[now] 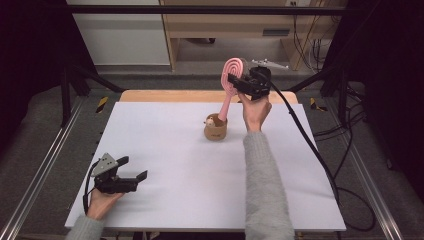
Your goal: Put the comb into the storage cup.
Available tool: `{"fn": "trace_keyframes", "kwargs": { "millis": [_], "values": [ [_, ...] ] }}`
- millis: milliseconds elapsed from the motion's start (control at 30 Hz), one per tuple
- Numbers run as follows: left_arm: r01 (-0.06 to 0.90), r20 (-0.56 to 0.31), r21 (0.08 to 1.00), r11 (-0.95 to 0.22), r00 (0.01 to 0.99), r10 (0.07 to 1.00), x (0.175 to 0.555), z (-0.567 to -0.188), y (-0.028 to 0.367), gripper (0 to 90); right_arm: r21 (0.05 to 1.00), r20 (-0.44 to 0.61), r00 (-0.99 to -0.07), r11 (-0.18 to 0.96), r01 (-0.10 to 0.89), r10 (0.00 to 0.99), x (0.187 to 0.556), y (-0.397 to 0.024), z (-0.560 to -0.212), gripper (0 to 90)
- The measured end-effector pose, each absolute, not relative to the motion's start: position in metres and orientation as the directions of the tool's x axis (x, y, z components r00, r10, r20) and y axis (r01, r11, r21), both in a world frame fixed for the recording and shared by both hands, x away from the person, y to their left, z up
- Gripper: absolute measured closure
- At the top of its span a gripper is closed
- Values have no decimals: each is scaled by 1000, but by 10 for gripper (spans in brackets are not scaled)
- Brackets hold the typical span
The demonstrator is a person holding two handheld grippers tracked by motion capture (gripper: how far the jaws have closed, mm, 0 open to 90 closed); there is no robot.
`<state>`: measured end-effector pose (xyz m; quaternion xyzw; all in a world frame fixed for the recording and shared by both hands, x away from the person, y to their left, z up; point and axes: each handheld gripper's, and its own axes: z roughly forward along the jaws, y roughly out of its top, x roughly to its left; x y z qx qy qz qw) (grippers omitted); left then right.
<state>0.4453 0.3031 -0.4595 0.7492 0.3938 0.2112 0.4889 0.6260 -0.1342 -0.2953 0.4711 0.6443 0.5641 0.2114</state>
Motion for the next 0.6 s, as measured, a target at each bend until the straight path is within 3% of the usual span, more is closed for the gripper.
{"fn": "trace_keyframes", "kwargs": {
  "millis": [600],
  "values": [
    [385,-69,898,-214,603,795,445,-460,303,49,912,270,-455,-74,403,849,635,-120,-318,631]
  ]
}}
